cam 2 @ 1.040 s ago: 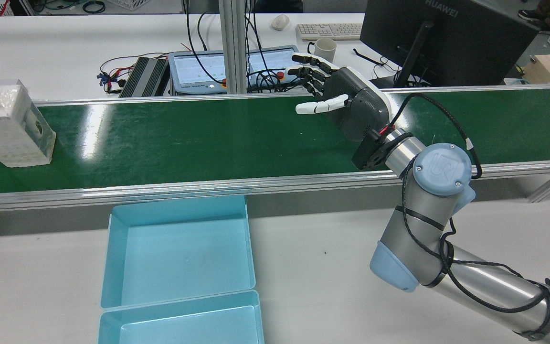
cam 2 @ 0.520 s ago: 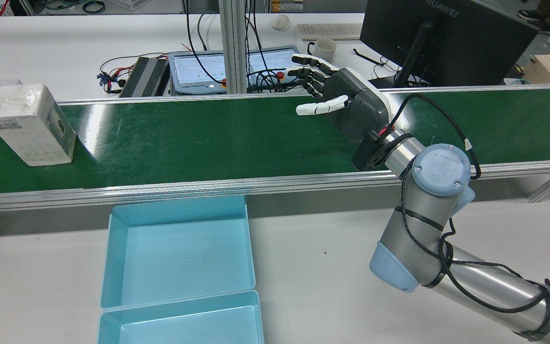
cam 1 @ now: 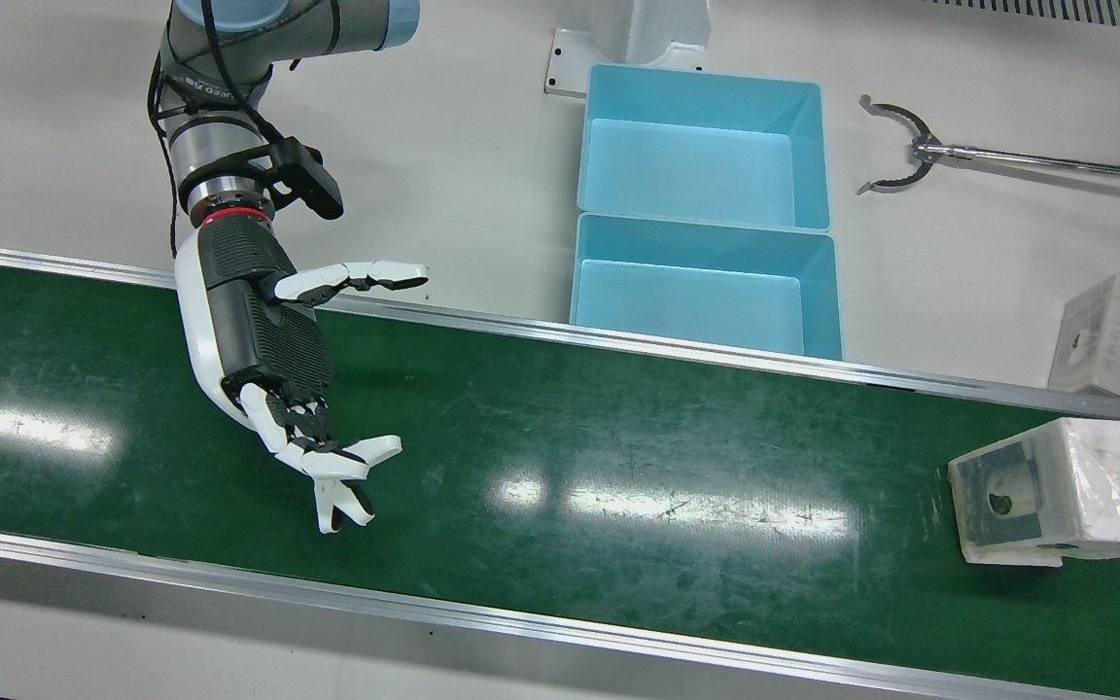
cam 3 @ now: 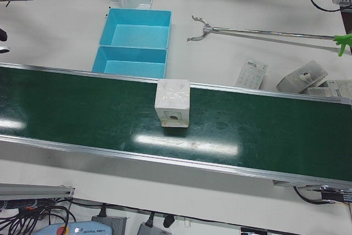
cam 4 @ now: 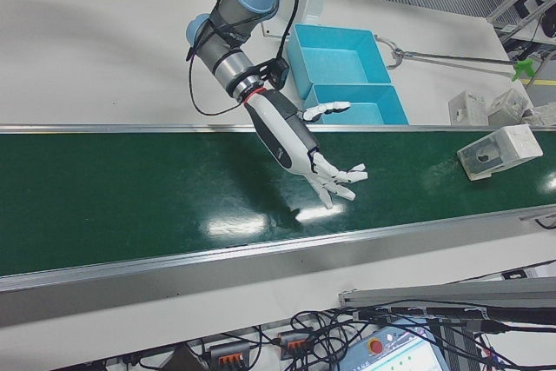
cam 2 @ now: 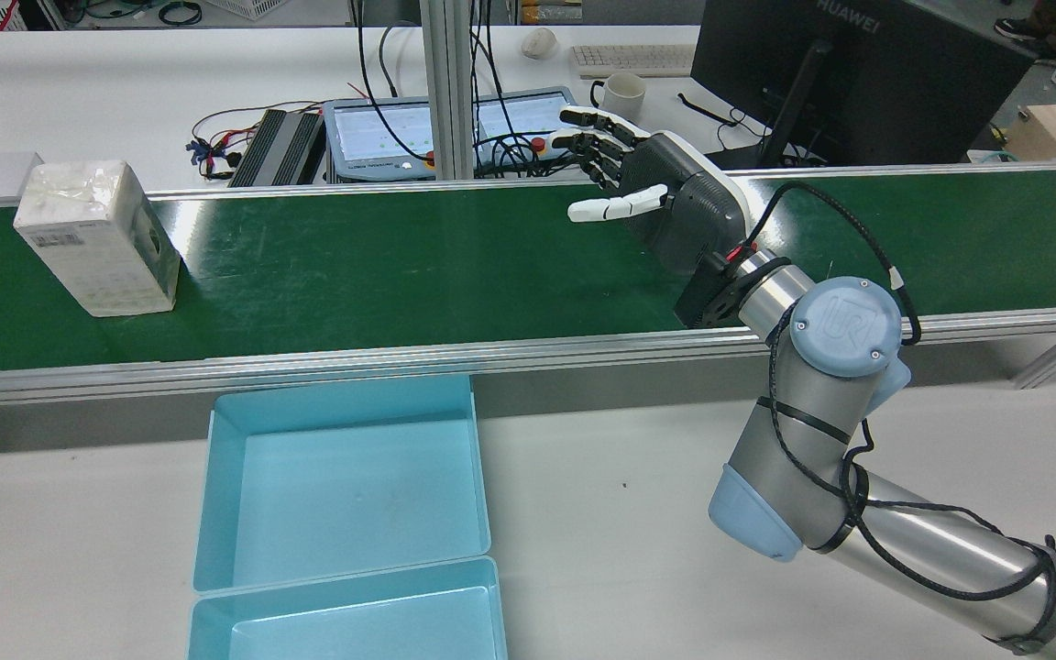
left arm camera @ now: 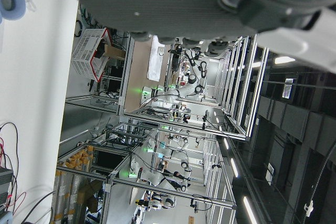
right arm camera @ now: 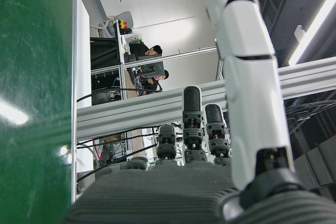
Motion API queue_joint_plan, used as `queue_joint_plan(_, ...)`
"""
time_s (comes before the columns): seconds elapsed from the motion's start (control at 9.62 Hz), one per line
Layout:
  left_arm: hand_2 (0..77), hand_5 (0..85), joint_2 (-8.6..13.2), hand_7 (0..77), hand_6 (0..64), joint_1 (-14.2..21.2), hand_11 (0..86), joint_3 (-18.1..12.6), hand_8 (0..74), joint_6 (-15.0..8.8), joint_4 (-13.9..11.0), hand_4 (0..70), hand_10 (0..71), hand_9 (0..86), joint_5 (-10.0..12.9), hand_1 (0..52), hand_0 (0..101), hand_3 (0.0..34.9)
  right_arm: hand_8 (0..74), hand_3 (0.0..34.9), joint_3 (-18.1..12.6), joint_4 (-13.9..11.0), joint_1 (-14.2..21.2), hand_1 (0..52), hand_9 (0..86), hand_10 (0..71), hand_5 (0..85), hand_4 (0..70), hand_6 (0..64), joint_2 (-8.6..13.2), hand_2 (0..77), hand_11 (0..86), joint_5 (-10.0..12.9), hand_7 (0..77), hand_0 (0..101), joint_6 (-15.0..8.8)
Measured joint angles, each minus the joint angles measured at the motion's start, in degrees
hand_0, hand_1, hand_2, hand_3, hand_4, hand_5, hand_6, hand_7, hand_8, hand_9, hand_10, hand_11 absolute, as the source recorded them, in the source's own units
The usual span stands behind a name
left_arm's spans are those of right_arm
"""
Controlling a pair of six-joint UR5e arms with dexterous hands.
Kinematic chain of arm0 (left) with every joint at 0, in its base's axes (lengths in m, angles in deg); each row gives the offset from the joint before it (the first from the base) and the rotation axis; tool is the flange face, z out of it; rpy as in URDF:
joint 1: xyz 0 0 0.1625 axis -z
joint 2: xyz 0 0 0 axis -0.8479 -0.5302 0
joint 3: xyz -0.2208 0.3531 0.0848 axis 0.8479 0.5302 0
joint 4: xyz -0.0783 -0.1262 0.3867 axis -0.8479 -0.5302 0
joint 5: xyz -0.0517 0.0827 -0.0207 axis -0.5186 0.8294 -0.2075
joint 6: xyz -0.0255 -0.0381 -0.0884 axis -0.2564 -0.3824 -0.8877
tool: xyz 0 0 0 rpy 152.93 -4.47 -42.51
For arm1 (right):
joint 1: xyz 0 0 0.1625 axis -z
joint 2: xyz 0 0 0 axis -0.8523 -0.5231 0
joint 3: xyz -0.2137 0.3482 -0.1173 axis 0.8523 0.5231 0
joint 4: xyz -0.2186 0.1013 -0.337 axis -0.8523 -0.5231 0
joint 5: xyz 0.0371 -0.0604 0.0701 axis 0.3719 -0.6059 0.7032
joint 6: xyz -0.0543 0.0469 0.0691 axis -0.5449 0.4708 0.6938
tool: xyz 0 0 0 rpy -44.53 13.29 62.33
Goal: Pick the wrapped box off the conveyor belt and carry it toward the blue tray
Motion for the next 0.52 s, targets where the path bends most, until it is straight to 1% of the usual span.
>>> queue_joint_plan(0.52, 0.5, 0.5, 0.0, 0.5, 0.5, 0.0, 0.5, 0.0, 0.5, 0.0, 0.0, 0.5, 0.5, 0.0, 0.0, 0.0, 0, 0.0, 8.7, 3.8, 0.0, -0.1, 0.0, 20.2, 14.2, 0.0, 25.1, 8.7, 13.1, 0.0, 13.6, 1.6, 0.0, 33.3, 53, 0.0)
